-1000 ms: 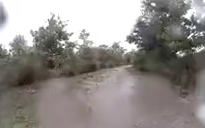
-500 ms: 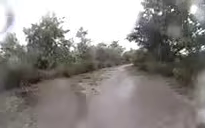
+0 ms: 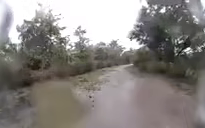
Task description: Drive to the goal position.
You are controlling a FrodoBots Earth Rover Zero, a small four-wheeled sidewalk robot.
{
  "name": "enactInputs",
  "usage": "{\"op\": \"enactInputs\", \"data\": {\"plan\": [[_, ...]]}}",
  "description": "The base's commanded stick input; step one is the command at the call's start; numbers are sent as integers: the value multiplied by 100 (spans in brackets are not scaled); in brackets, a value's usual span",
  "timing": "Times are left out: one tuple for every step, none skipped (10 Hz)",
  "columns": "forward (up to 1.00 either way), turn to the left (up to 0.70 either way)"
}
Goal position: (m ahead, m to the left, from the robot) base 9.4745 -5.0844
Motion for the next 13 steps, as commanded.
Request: {"op": "enactInputs", "data": {"plan": [[85, 0], [85, 0], [85, 0], [85, 0], [85, -2], [85, -4], [85, -33], [85, -29], [85, 0], [85, 0], [85, 0], [85, 0], [85, 0]]}}
